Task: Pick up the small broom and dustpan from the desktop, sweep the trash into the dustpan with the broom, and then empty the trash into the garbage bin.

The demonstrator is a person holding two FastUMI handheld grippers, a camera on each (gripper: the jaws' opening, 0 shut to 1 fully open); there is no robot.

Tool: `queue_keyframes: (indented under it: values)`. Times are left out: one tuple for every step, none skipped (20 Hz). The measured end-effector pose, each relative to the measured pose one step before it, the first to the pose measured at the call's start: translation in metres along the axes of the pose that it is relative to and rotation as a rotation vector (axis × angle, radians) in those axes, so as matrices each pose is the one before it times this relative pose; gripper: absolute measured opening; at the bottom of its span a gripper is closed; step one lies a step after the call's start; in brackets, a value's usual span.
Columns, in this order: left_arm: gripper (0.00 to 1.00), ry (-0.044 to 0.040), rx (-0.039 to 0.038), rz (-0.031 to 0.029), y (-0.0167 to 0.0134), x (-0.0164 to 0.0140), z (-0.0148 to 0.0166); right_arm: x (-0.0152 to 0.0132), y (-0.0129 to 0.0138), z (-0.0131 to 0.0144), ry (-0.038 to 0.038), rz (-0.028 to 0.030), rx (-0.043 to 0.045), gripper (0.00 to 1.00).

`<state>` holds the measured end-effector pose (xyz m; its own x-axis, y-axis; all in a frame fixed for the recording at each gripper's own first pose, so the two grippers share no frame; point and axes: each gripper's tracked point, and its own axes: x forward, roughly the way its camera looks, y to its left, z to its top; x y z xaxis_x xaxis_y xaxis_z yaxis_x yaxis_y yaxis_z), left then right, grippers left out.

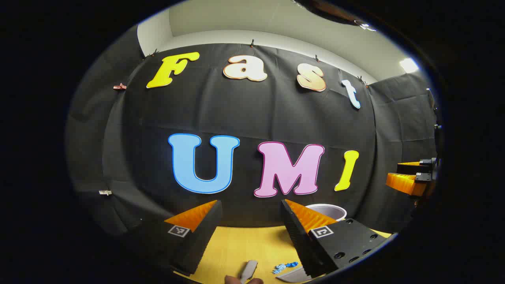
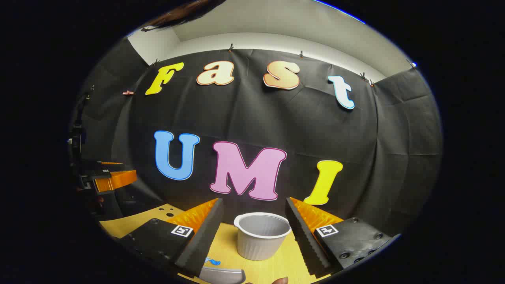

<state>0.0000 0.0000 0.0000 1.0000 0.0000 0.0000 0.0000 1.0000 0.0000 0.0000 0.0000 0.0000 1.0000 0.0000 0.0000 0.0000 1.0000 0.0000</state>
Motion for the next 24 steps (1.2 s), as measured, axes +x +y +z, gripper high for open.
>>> queue_keyframes:
  values:
    - [0.95, -0.00236, 0.0033, 0.00029, -0.00036, -0.0013, 0.00047, -0.00172, -0.00042, -0.00003, -0.00171, -0.00078, -0.00052, 0.96]
    - [0.95, -0.00059, 0.00009, -0.00218, -0.00062, -0.00086, 0.00097, -0.00061, 0.00067, 0.00068, 0.00034, -0.00026, -0.00268, 0.97]
    - [0.95, -0.00078, -0.0028, -0.00427, -0.00233, -0.0003, 0.00001, 0.00012, 0.00173, -0.00219, 0.00658, 0.00077, -0.00269, 0.97]
    - [0.95, -0.00178, -0.00362, -0.00127, -0.00078, -0.00055, 0.00055, -0.00106, 0.0005, -0.00318, 0.01117, 0.00151, -0.00071, 0.96]
    - [0.95, -0.00057, -0.00701, -0.0019, -0.00096, 0.00059, -0.00149, -0.00098, 0.00164, -0.00458, 0.01447, 0.00363, 0.00194, 0.96]
    - [0.95, 0.00584, -0.00642, -0.00261, -0.00139, 0.00103, -0.00072, -0.00078, 0.00047, -0.0018, 0.00895, 0.00228, 0.00484, 0.96]
    - [0.95, 0.00177, -0.00453, -0.00007, -0.00002, -0.00082, -0.00152, -0.00057, 0.0003, -0.00056, 0.00515, 0.00143, 0.00639, 0.96]
    - [0.95, 0.00142, -0.00365, -0.00101, -0.00061, 0.00008, -0.00051, -0.00046, 0.0008, -0.00073, 0.00217, -0.00031, 0.00637, 0.97]
    - [0.95, 0.0021, -0.00193, -0.00128, -0.00074, -0.0004, -0.00073, -0.00132, 0.00075, -0.00108, 0.00148, 0.00352, 0.00502, 0.97]
    - [0.95, 0.00235, -0.00183, -0.0001, -0.00075, 0.00002, -0.00087, -0.00035, 0.00095, -0.00018, 0.00136, 0.00319, 0.00239, 0.97]
    - [0.95, 0.00333, -0.00091, -0.00284, -0.00042, -0.0008, -0.00144, -0.0005, 0.00039, 0.00033, -0.00064, 0.00247, -0.00108, 0.97]
    - [0.95, 0.00125, 0.00132, 0.0013, 0.00037, -0.00013, 0.00066, 0.00017, 0.0011, 0.00028, -0.00267, 0.00296, -0.00454, 0.96]
    - [0.95, 0.00276, 0.00147, -0.00007, -0.00011, -0.00014, -0.00142, 0.0001, 0.00029, -0.0003, 0.00062, 0.00106, -0.00456, 0.96]
    - [0.95, 0.00326, 0.00185, 0.00078, -0.0001, -0.00035, 0.00028, -0.00106, -0.00024, -0.00167, 0.00144, 0.00029, -0.00454, 0.96]
    - [0.95, 0.0008, 0.00058, 0.00016, 0.00037, -0.00082, 0.00049, -0.00051, 0.00058, -0.00001, -0.00049, 0.00112, -0.00045, 0.96]
    - [0.95, -0.00054, 0.00127, -0.00078, -0.00025, -0.00022, 0.00092, 0.0006, 0.00029, 0.0008, -0.00109, -0.00017, 0.00031, 0.96]
    - [0.95, -0.00128, 0.00256, 0.00137, -0.0002, -0.00037, -0.00152, -0.0002, 0.00027, -0.00076, -0.00126, -0.00047, -0.00034, 0.96]
    - [0.95, -0.00195, 0.00368, -0.00062, 0.00055, -0.00021, 0.0014, -0.0001, -0.00009, -0.00087, 0.00054, -0.00091, -0.00118, 0.96]
    - [0.95, -0.00009, 0.00637, -0.00037, -0.00033, -0.00078, -0.0014, -0.00054, -0.0002, -0.00044, -0.00002, -0.00117, -0.00071, 0.97]
    - [0.95, 0.00066, 0.00588, -0.00017, 0.00005, -0.00015, 0.00067, -0.00077, 0.00058, -0.00008, 0.00001, 0.0008, 0.00075, 0.96]
    - [0.95, -0.00034, 0.00381, -0.0007, 0.00005, -0.00045, 0.00031, 0.00071, 0.00003, -0.00056, -0.00048, -0.00098, 0.0012, 0.97]
    - [0.95, 0.00072, 0.00073, -0.00088, 0.00015, -0.00005, -0.0001, -0.00052, 0.0003, -0.00059, 0.00147, 0.00144, 0.00204, 0.96]
    - [0.95, 0.00067, -0.00117, -0.002, -0.00037, -0.00006, -0.00066, 0.00001, 0.00056, -0.00098, 0.00161, 0.00125, 0.00114, 0.97]
    - [0.95, 0.00184, -0.00173, -0.00051, 0.00001, -0.00037, 0.00029, -0.00028, 0.00037, -0.00059, 0.003, 0.00228, -0.00061, 0.96]
